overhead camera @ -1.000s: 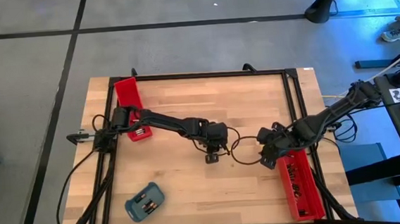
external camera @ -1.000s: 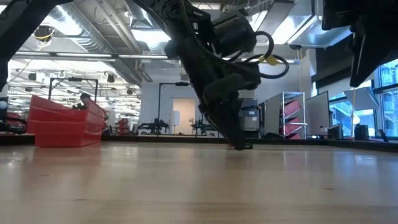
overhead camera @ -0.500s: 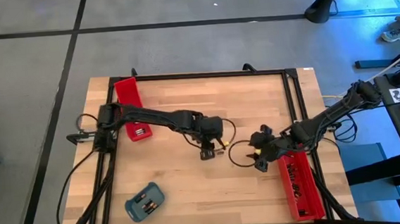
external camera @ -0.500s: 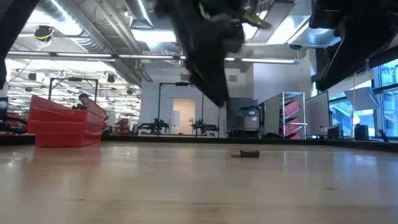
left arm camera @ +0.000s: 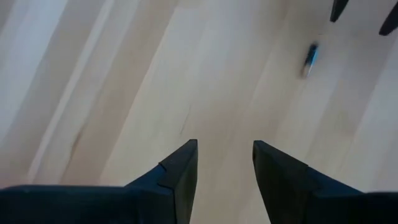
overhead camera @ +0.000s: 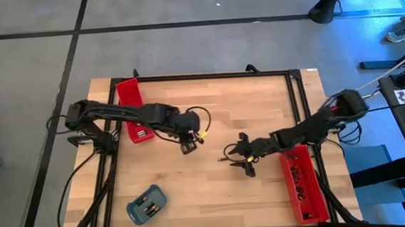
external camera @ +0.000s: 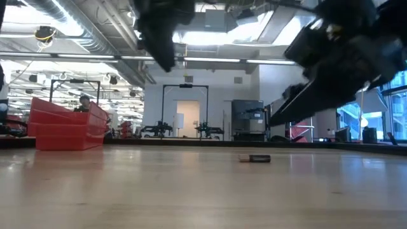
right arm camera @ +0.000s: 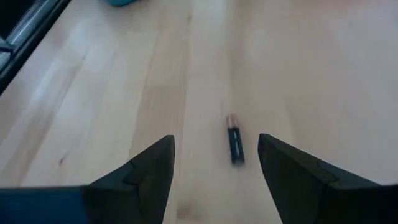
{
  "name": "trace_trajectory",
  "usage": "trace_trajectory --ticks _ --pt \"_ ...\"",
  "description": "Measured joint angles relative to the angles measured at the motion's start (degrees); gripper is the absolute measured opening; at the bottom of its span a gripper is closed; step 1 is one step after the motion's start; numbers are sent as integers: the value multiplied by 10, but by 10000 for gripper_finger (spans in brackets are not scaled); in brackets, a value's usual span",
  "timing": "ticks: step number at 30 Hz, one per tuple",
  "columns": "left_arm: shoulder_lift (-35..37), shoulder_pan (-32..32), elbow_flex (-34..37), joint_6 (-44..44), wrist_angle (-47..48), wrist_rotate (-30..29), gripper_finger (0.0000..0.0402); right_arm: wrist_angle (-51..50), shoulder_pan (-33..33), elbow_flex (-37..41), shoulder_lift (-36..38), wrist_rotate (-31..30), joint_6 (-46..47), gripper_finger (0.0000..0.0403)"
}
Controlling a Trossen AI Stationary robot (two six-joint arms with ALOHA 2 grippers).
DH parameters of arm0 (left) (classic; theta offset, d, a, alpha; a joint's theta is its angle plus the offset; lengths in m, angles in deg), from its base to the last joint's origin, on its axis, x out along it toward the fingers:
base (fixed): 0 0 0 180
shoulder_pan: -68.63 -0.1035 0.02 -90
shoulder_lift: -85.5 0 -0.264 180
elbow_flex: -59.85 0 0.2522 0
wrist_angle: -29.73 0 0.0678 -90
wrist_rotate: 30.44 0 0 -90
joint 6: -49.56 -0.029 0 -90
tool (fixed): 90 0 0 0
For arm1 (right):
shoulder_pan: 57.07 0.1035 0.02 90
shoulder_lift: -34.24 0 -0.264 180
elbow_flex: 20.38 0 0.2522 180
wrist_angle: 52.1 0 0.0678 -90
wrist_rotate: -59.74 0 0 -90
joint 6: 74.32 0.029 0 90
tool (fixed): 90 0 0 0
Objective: Sort batteries
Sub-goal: Put the small black battery into the bottom red bin
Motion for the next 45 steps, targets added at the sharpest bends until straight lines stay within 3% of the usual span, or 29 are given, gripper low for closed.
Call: trace_trajectory --ticks 10,23,27,32,38,42,45 --pt "20 23 37 39 36 -12 143 80 -9 -41 -163 3 -9 217" --pt "18 45 58 50 26 -12 143 86 -9 -43 -219 -20 5 36" --pt "18 48 62 54 31 -12 143 88 -9 -43 -218 -15 13 26" --pt "18 48 62 52 31 -18 143 51 -10 -41 -166 -2 80 26" --pt "18 46 62 46 20 -71 143 -28 -8 -40 -18 -8 120 26" --pt "18 40 62 44 -11 -81 143 -145 -9 -52 108 -25 127 26" --pt "18 35 62 36 -41 -81 143 -270 -8 -102 210 -23 118 26"
